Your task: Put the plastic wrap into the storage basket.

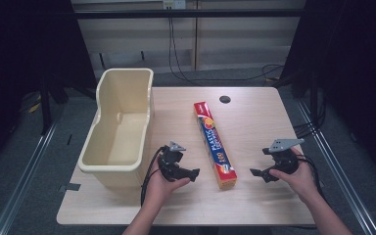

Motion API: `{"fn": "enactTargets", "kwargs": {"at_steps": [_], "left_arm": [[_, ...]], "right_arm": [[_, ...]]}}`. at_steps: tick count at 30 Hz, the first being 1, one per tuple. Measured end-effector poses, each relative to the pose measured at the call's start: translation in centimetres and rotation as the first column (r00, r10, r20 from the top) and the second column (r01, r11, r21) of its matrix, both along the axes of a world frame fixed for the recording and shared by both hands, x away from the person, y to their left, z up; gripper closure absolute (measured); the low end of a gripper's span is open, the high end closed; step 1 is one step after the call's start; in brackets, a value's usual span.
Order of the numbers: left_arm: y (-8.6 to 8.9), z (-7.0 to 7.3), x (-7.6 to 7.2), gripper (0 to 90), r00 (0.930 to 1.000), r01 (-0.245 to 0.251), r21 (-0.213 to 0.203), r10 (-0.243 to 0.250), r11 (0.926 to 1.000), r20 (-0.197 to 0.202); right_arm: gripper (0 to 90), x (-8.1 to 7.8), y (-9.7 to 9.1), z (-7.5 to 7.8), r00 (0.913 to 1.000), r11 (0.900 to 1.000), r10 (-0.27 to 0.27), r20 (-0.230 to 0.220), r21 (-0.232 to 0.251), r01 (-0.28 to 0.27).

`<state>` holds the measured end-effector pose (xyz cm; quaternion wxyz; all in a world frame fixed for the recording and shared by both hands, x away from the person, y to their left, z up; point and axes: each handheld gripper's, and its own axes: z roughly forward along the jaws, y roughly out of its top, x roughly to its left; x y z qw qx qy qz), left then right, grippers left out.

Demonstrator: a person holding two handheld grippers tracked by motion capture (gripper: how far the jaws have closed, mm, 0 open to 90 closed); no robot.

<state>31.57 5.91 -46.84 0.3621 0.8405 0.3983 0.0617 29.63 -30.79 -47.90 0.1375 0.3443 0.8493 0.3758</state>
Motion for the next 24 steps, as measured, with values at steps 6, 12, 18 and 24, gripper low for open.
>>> {"fn": "enactTargets", "kwargs": {"at_steps": [6, 12, 18, 24], "left_arm": [[-1.6, 1.0, 1.9, 4.4, 0.9984, -0.009, -0.027, 0.008, 0.9996, -0.056], [-3.5, 1.7, 3.3, 4.4, 0.9966, -0.019, -0.023, 0.017, 0.9996, -0.081], [-6.1, 2.4, 5.3, 4.4, 0.9943, -0.018, -0.014, 0.017, 0.9997, -0.106], [-7.6, 2.3, 6.8, 3.1, 0.9893, -0.045, 0.010, 0.046, 0.9989, -0.139]], "right_arm": [[3.1, 0.0, -0.3, 0.2, 0.9995, 0.9994, -0.031, 0.011, 0.017, 0.031], [3.5, -0.1, -0.3, 0.1, 0.9992, 0.9993, -0.037, 0.012, -0.001, 0.037], [3.5, -0.1, -0.5, 0.1, 0.9985, 0.9987, -0.052, 0.019, 0.001, 0.052], [3.5, -0.1, -0.6, 0.1, 0.9972, 0.9976, -0.069, 0.027, 0.007, 0.069]]}}
